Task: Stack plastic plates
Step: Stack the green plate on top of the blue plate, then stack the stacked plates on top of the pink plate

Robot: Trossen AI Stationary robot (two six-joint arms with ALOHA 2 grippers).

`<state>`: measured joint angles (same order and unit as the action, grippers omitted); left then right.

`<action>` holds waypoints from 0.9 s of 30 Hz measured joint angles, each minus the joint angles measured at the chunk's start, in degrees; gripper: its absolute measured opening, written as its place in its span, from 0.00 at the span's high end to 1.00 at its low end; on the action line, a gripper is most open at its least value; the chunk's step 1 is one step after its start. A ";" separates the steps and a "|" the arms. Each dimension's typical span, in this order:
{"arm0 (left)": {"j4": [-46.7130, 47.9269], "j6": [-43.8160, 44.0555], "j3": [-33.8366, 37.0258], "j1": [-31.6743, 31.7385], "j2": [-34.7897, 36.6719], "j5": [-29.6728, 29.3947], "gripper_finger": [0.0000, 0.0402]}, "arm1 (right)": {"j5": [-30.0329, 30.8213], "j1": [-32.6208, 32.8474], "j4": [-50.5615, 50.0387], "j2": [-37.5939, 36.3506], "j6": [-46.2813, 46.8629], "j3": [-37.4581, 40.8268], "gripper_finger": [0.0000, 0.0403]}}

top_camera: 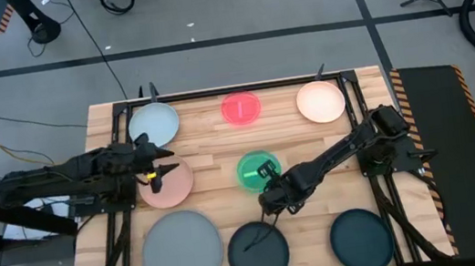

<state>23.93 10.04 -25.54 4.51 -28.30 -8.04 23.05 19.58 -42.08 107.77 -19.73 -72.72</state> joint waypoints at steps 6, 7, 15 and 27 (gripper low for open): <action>-0.23 7.71 0.00 -0.04 -0.19 5.49 0.49 | 3.26 -0.14 3.51 0.00 -1.47 1.74 0.88; -0.30 9.39 0.00 -0.04 -0.19 6.91 0.49 | 3.22 -0.21 3.46 0.00 -0.60 1.76 0.86; -2.32 15.28 0.00 -0.04 -0.19 13.97 0.49 | 2.73 0.56 3.04 -0.02 0.71 1.76 0.65; -8.67 11.14 0.00 -0.04 -0.19 13.96 0.49 | 0.33 0.57 3.70 -0.11 7.73 6.55 0.56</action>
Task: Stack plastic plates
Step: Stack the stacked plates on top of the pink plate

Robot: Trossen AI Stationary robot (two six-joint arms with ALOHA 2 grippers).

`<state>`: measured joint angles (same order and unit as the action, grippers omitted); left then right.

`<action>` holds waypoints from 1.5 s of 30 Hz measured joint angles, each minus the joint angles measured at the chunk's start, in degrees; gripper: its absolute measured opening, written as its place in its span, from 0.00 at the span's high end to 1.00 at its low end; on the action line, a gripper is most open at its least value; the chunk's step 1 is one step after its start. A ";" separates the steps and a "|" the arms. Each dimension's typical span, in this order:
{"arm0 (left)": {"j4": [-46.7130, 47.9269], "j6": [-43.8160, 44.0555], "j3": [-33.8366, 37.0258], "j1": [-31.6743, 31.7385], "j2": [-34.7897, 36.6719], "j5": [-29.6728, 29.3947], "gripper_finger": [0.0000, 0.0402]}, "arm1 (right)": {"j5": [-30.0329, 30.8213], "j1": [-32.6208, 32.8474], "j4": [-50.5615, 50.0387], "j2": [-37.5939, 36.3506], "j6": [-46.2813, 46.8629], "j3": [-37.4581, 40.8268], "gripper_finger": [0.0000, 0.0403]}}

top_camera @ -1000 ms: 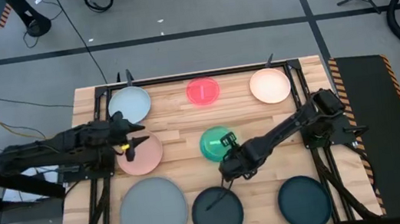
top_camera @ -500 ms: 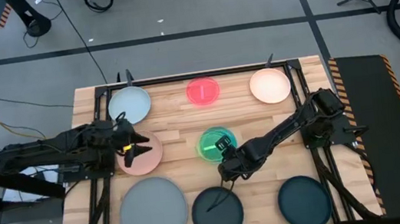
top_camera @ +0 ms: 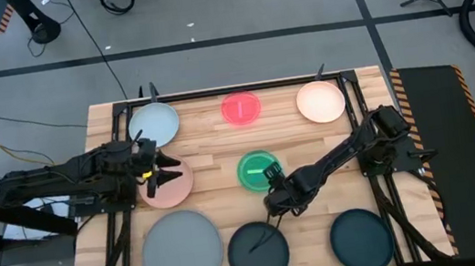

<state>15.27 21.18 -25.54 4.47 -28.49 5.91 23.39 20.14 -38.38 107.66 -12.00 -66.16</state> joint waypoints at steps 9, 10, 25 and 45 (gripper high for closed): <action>-0.09 3.10 0.00 0.00 0.00 0.06 0.49 | 0.84 -0.31 3.19 0.00 -0.94 3.28 0.56; -0.07 3.83 0.00 0.00 0.00 0.08 0.49 | 0.86 -0.29 4.60 0.00 -1.77 3.63 0.56; -0.85 5.19 0.00 0.00 0.00 0.04 0.49 | 2.92 -3.52 11.85 -0.20 -6.21 6.72 0.59; -0.86 0.39 0.00 0.00 0.01 1.85 0.49 | 6.45 -8.21 11.00 0.24 -10.97 1.64 0.97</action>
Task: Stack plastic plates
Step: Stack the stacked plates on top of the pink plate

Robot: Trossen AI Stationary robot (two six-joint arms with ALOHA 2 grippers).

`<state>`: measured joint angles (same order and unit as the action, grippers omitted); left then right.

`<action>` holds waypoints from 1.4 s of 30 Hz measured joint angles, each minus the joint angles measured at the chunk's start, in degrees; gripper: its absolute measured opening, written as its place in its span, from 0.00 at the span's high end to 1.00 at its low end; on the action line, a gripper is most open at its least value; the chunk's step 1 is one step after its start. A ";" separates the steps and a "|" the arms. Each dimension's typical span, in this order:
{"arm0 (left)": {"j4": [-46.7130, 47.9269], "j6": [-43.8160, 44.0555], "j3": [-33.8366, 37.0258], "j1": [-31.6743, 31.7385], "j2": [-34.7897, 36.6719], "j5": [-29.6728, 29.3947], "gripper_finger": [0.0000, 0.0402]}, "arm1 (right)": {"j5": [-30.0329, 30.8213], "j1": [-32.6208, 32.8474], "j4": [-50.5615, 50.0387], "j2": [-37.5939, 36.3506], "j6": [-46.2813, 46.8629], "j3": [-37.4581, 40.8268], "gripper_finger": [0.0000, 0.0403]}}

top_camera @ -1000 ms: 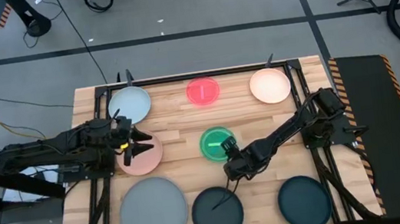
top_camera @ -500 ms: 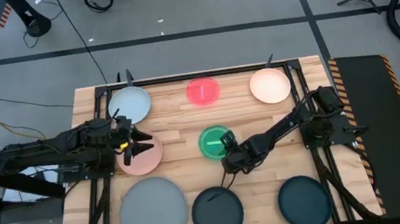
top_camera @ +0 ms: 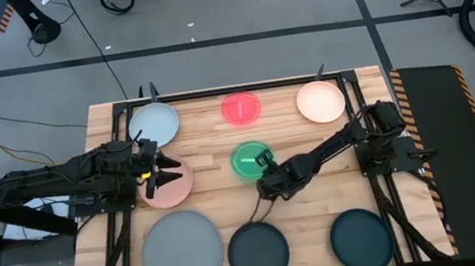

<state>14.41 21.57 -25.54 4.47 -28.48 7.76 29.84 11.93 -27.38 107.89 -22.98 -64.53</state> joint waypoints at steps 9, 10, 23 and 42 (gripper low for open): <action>0.01 0.21 0.00 0.00 -0.01 -2.06 0.49 | 4.37 -10.43 0.29 -0.19 -7.80 -7.20 0.98; 0.00 0.19 0.00 0.00 -0.01 -2.67 0.49 | 5.06 -11.90 0.60 -0.19 -9.53 -7.63 0.98; -0.51 14.71 0.00 -0.48 -0.44 -3.64 0.49 | -4.91 -26.52 2.44 -0.21 -19.07 -8.33 0.98; -13.54 13.77 -0.02 -0.59 -13.75 -3.64 0.49 | -8.74 -29.65 8.01 5.57 -25.23 -8.33 0.98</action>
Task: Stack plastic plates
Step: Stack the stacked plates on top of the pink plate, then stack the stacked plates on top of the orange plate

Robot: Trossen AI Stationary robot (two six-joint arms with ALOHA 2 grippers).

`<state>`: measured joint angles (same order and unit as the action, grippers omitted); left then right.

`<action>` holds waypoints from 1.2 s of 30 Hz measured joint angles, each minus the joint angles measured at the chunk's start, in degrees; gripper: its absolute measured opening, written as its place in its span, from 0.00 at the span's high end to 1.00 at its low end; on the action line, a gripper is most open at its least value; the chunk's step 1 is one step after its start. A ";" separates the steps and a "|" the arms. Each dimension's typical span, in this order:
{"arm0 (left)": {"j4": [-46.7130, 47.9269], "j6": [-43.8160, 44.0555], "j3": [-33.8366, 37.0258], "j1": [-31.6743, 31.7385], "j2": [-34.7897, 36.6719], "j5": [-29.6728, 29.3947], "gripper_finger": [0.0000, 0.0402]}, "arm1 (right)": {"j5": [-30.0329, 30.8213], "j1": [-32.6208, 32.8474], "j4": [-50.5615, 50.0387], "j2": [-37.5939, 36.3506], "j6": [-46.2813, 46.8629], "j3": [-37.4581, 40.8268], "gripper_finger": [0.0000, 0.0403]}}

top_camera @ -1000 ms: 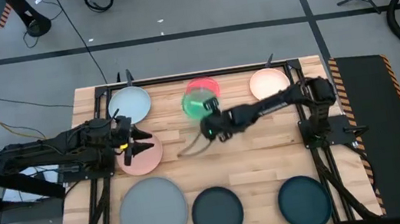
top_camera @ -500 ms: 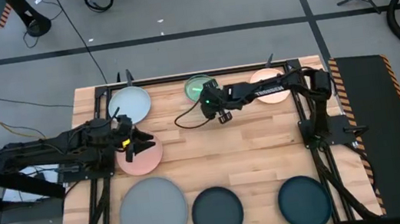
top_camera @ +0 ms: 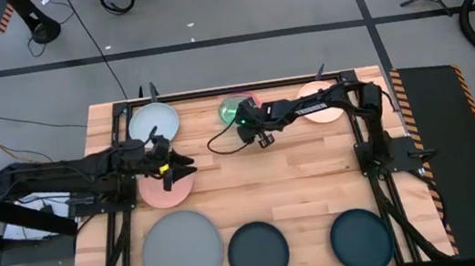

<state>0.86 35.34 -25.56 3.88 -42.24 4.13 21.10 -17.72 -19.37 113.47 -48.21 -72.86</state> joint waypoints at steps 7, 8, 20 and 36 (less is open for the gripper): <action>0.05 -0.01 0.00 0.00 -1.67 0.14 0.49 | 0.25 -0.99 1.28 1.77 1.48 0.00 0.95; 0.12 -0.01 0.00 0.00 -1.61 0.73 0.49 | 0.29 -1.16 1.05 1.77 2.02 0.02 0.94; 14.07 10.79 -0.02 0.06 -0.03 9.45 0.51 | 6.34 -0.25 2.89 -2.51 8.18 -0.26 0.67; 28.58 8.99 -10.63 4.06 0.02 9.87 0.55 | -5.45 -0.31 -0.81 -3.95 8.91 0.17 0.63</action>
<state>29.44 44.33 -36.19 7.94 -42.22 14.00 15.65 -18.03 -20.18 109.51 -39.29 -72.69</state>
